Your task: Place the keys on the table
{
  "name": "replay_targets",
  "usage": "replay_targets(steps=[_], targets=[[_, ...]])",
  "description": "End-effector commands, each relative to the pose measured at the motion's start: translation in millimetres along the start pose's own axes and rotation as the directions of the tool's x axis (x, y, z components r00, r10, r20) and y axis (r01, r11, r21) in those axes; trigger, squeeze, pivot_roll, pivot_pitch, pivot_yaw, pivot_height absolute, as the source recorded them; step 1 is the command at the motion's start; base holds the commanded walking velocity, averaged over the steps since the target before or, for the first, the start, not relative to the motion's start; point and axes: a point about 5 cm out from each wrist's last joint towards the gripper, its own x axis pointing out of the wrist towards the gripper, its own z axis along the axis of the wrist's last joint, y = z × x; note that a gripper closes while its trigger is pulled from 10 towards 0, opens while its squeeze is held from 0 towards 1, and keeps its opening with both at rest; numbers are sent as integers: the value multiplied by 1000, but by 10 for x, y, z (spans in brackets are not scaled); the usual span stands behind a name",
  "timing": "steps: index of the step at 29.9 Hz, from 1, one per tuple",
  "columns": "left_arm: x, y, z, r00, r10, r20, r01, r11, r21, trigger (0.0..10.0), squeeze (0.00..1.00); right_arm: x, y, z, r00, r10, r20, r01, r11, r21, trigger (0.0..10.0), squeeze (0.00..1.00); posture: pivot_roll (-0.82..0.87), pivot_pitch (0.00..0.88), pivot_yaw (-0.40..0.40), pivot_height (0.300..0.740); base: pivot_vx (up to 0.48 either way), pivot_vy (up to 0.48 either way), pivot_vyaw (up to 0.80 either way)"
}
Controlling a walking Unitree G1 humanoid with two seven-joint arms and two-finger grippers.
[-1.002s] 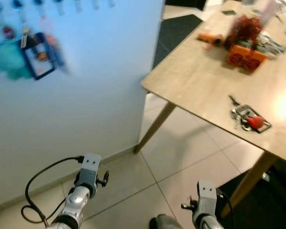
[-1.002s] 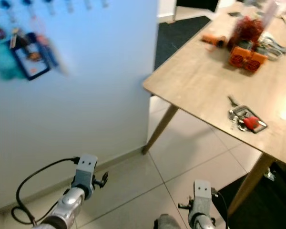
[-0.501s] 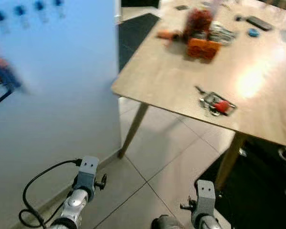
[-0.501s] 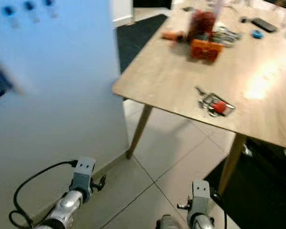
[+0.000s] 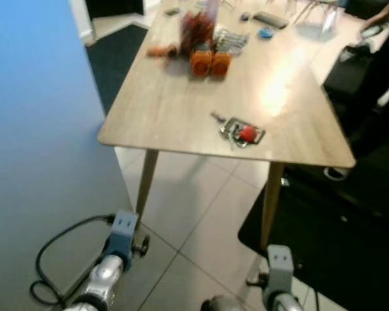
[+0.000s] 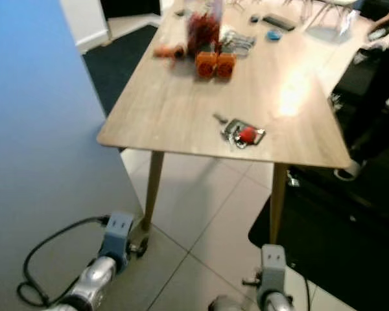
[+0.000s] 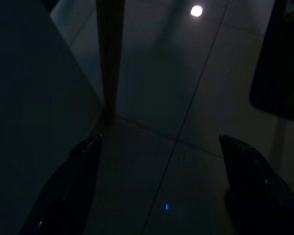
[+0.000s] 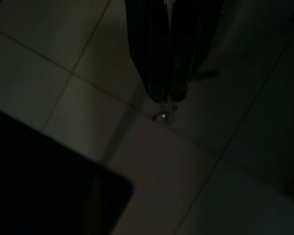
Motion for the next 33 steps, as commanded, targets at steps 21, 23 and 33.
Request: replay_targets(steps=[21, 23, 33], targets=[[-40, -27, -121, 999, 1, -45, -4, 999, -46, 10000, 0, -21, 78, -82, 999, 45, -27, -45, 999, -1, 10000, 0, 43, 86, -7, 740, 0, 0, -29], [-39, -29, -118, 999, 3, -43, -5, 999, -48, 10000, 0, -21, 76, -79, 999, 46, -26, -46, 999, -3, 10000, 0, 41, 86, -9, 740, 0, 0, 0], [-26, -35, -101, 999, 8, -43, -10, 998, -56, 10000, 0, -13, 69, -57, 999, 50, -21, -50, 999, -12, 10000, 0, 38, 79, -11, 740, 0, 0, 0]])
